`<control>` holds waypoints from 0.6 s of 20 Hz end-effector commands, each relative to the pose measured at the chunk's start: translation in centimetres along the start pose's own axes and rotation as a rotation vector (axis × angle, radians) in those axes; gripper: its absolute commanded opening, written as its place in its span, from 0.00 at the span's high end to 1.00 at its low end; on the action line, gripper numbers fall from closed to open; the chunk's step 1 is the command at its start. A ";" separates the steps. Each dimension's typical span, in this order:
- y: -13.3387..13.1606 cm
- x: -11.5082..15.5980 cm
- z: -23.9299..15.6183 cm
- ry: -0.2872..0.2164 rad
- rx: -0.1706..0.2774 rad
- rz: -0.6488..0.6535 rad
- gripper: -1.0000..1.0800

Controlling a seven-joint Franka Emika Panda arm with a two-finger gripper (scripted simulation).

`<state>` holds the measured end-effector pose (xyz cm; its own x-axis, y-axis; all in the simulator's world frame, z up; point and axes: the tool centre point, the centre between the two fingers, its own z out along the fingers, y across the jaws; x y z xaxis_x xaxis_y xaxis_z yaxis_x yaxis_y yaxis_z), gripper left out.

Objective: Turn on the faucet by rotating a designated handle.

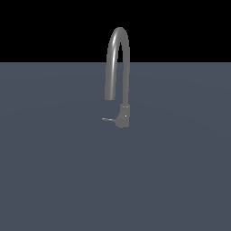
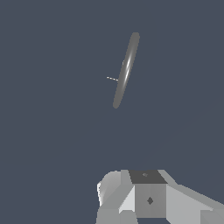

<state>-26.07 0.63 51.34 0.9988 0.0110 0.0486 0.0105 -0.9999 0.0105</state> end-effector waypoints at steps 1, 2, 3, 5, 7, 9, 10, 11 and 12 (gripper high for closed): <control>0.0 0.0 0.0 0.000 0.000 0.000 1.00; 0.0 0.0 0.0 0.000 -0.001 -0.001 1.00; 0.0 0.1 0.1 -0.001 -0.004 -0.004 1.00; -0.2 0.3 0.2 -0.002 -0.015 -0.017 1.00; -0.4 0.6 0.5 -0.005 -0.034 -0.038 1.00; -0.7 1.1 0.9 -0.008 -0.061 -0.066 1.00; -0.9 1.4 1.2 -0.010 -0.077 -0.084 1.00; -1.1 1.7 1.4 -0.013 -0.094 -0.103 1.00; -1.4 2.1 1.7 -0.015 -0.113 -0.124 1.00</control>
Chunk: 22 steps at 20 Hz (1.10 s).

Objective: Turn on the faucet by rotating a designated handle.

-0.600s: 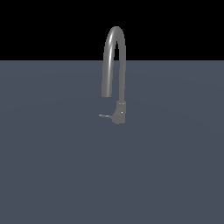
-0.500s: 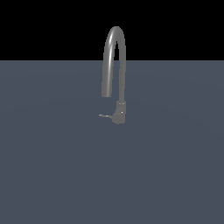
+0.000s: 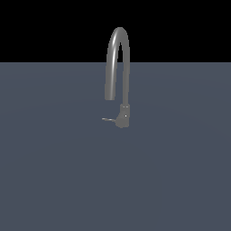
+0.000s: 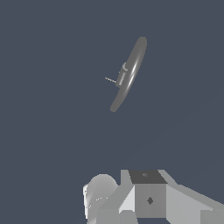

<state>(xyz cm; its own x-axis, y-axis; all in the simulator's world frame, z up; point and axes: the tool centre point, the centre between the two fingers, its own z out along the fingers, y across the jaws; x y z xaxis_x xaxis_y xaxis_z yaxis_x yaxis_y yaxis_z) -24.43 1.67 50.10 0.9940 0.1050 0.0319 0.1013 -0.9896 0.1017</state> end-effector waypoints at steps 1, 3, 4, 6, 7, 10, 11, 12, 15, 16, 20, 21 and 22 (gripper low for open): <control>-0.6 0.9 0.7 -0.007 -0.046 -0.052 1.00; -1.1 1.7 1.4 -0.013 -0.092 -0.102 1.00; -1.5 2.1 1.8 -0.016 -0.118 -0.130 1.00; -2.1 3.0 2.7 -0.023 -0.172 -0.189 1.00; -2.5 3.5 3.2 -0.027 -0.200 -0.221 1.00; -3.6 4.9 4.9 -0.039 -0.292 -0.321 1.00; -4.0 5.3 5.5 -0.043 -0.322 -0.354 1.00; -4.4 5.7 6.1 -0.047 -0.351 -0.387 1.00; -5.4 6.8 7.8 -0.058 -0.436 -0.480 1.00; -5.7 7.1 8.4 -0.061 -0.462 -0.509 1.00; -6.8 8.2 10.6 -0.074 -0.563 -0.620 1.00; -7.1 8.5 11.2 -0.077 -0.586 -0.646 1.00; -7.3 8.7 11.7 -0.080 -0.609 -0.672 1.00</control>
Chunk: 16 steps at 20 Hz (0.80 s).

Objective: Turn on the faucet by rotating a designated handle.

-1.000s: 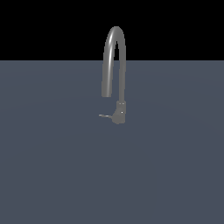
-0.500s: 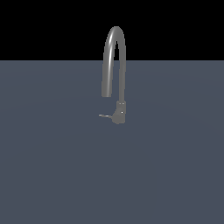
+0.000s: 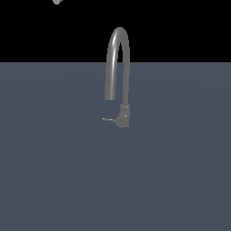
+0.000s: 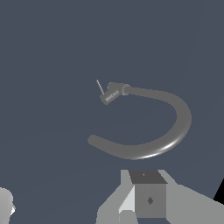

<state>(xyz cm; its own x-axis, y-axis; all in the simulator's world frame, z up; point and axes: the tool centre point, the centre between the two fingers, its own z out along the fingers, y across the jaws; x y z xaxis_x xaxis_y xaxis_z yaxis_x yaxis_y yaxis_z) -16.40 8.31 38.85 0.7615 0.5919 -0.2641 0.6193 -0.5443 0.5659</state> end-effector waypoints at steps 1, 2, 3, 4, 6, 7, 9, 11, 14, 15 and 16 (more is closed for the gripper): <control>-0.7 1.1 0.9 -0.006 -0.059 -0.066 1.00; -1.0 1.5 1.2 -0.009 -0.081 -0.091 1.00; -1.3 1.9 1.6 -0.011 -0.103 -0.114 1.00; -1.6 2.3 1.9 -0.014 -0.124 -0.138 1.00; -2.1 3.0 2.6 -0.018 -0.164 -0.182 1.00; -2.3 3.3 3.0 -0.021 -0.184 -0.204 1.00; -2.8 3.9 3.7 -0.025 -0.222 -0.246 1.00; -3.3 4.5 4.3 -0.029 -0.259 -0.286 1.00; -4.0 5.3 5.4 -0.035 -0.311 -0.343 1.00; -4.2 5.5 5.7 -0.037 -0.328 -0.361 1.00; -4.4 5.7 6.0 -0.038 -0.345 -0.379 1.00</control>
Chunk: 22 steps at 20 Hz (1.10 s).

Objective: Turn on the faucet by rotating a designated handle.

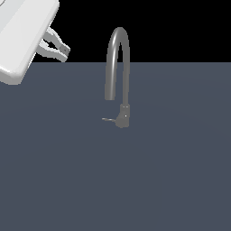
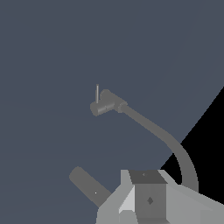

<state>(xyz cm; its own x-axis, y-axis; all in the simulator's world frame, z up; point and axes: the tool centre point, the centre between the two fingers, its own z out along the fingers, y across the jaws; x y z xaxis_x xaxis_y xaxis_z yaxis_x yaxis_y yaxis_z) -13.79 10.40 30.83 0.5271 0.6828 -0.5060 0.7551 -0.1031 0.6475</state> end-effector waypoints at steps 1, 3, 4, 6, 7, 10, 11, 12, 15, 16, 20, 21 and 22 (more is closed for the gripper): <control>-0.5 0.8 0.6 -0.004 -0.043 -0.046 1.00; -0.9 1.4 1.1 -0.007 -0.075 -0.081 1.00; -1.1 1.7 1.4 -0.009 -0.091 -0.098 1.00; -1.5 2.2 1.9 -0.013 -0.122 -0.131 1.00; -1.7 2.5 2.2 -0.014 -0.138 -0.147 1.00; -2.2 3.2 3.0 -0.020 -0.183 -0.195 1.00; -2.4 3.5 3.2 -0.022 -0.198 -0.211 1.00; -2.6 3.7 3.5 -0.023 -0.213 -0.227 1.00; -3.1 4.4 4.3 -0.029 -0.258 -0.273 1.00; -3.3 4.6 4.6 -0.031 -0.273 -0.288 1.00; -4.0 5.5 5.8 -0.038 -0.332 -0.350 1.00; -4.1 5.7 6.1 -0.040 -0.347 -0.365 1.00; -4.3 5.9 6.4 -0.042 -0.361 -0.380 1.00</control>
<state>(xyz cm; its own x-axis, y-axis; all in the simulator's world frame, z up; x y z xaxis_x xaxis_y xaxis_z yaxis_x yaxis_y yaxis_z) -11.62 10.31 22.03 0.2782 0.6036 -0.7472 0.7261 0.3771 0.5749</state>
